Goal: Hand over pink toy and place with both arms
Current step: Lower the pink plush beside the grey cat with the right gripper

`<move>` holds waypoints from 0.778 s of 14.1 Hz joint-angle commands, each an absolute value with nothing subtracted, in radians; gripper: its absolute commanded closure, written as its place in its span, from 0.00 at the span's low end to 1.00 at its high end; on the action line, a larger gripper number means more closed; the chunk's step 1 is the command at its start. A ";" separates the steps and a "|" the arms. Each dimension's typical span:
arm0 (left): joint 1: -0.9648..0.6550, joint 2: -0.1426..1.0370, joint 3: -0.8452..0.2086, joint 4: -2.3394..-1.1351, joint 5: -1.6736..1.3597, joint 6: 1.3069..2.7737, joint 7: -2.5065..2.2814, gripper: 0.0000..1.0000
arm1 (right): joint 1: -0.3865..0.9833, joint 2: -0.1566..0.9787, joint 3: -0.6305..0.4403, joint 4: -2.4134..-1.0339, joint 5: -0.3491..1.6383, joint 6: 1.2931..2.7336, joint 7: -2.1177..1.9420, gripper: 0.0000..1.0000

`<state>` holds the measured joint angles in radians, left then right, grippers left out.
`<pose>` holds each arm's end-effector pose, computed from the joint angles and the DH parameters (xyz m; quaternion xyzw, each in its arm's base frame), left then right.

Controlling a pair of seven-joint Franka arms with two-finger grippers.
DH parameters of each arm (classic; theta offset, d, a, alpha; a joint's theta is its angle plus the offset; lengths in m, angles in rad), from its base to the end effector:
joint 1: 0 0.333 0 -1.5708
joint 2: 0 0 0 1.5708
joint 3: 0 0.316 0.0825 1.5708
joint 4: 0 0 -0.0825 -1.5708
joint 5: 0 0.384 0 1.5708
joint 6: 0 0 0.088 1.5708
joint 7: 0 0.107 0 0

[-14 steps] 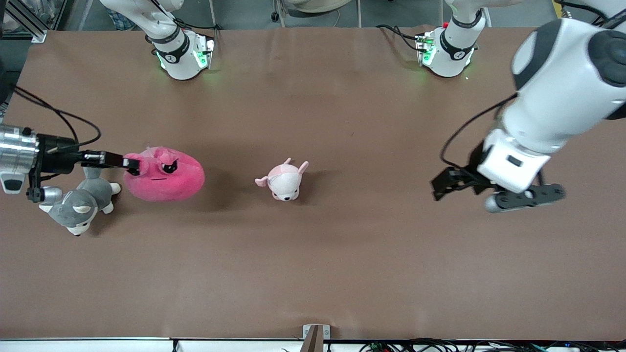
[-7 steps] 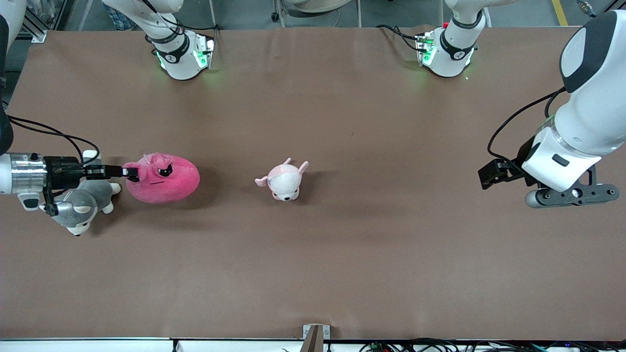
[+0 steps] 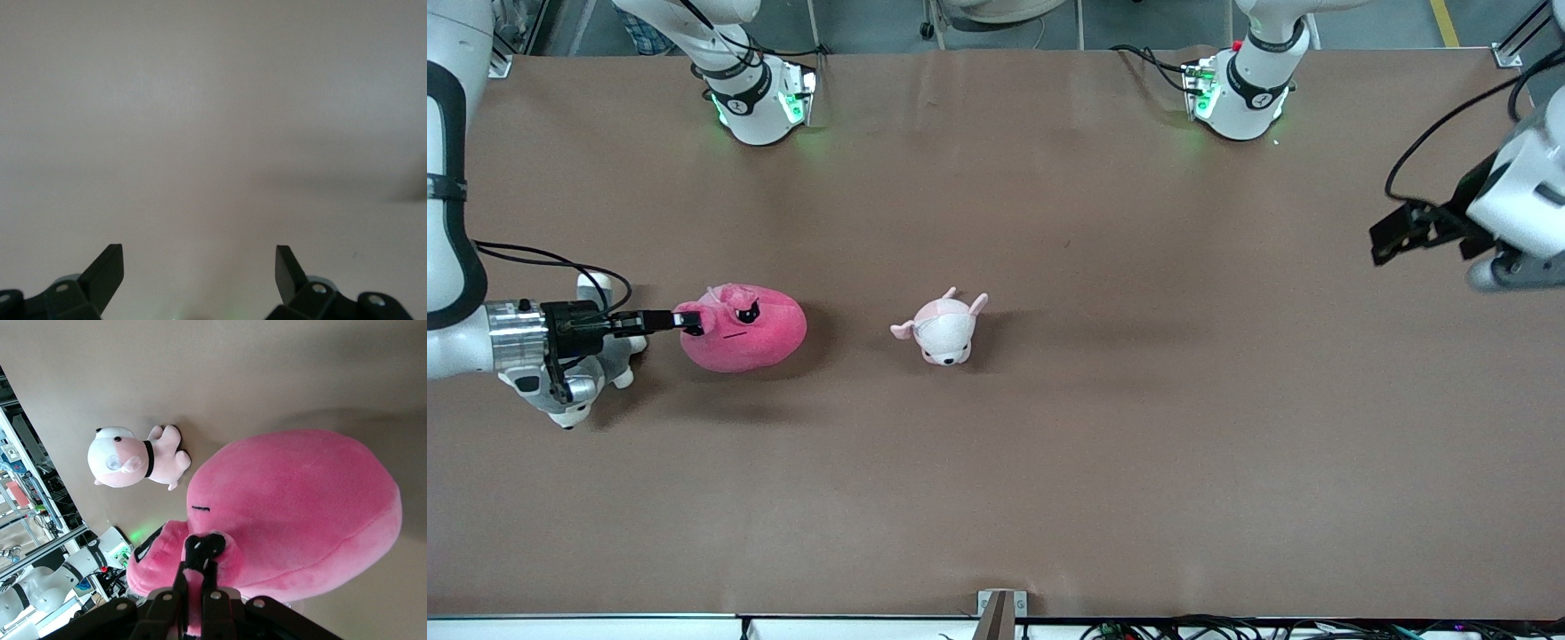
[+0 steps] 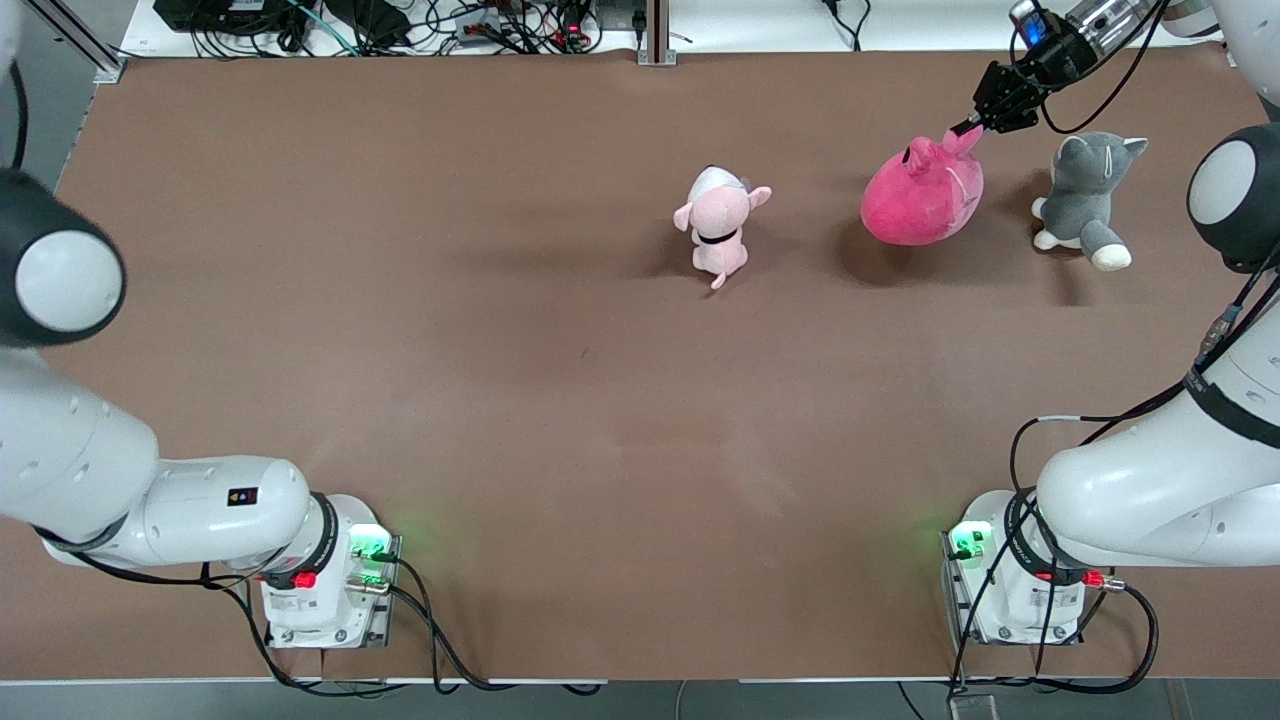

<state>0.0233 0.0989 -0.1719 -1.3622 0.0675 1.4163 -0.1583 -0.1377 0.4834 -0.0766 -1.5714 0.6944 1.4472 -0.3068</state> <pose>0.5644 -0.0704 0.6534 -0.9994 -0.0095 0.0176 0.0280 0.6243 -0.0529 0.3528 -0.9054 0.0200 0.1897 0.3792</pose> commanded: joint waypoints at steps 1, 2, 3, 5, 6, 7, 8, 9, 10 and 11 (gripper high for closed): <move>-0.006 -0.047 -0.097 -1.541 0.022 1.437 -0.103 0.00 | -0.170 0.512 -0.066 -1.572 0.719 1.433 -0.333 0.97; -0.006 -0.069 -0.097 -1.566 0.021 1.437 -0.103 0.00 | -0.170 0.518 -0.066 -1.572 0.719 1.433 -0.333 0.97; -0.006 -0.093 -0.097 -1.598 0.020 1.439 -0.103 0.00 | -0.170 0.525 -0.066 -1.577 0.721 1.434 -0.333 0.97; -0.017 -0.135 -0.097 -1.641 0.020 1.456 -0.107 0.00 | -0.170 0.543 -0.066 -1.578 0.726 1.434 -0.333 0.97; -0.021 -0.158 -0.100 -1.664 0.020 1.463 -0.112 0.00 | -0.169 0.554 -0.066 -1.578 0.726 1.436 -0.333 0.97; -0.023 -0.175 -0.104 -1.683 0.018 1.480 -0.110 0.00 | -0.169 0.564 -0.066 -1.580 0.727 1.436 -0.333 0.97; -0.023 -0.182 -0.106 -1.692 0.018 1.483 -0.109 0.00 | -0.170 0.577 -0.064 -1.580 0.730 1.436 -0.334 0.97; -0.023 -0.184 -0.107 -1.692 0.014 1.483 -0.110 0.00 | -0.172 0.586 -0.064 -1.580 0.730 1.436 -0.340 0.96; -0.025 -0.184 -0.107 -1.690 0.003 1.485 -0.110 0.00 | -0.175 0.592 -0.066 -1.580 0.730 1.439 -0.363 0.96; -0.026 -0.183 -0.109 -1.690 -0.005 1.485 -0.110 0.00 | -0.175 0.598 -0.066 -1.580 0.733 1.439 -0.376 0.95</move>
<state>-0.0264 -0.1572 -0.1082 -1.6600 0.0197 1.4630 -0.1139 -0.1545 0.5936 -0.0767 -1.5733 0.7056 1.4463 -0.3435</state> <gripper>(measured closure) 0.000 0.899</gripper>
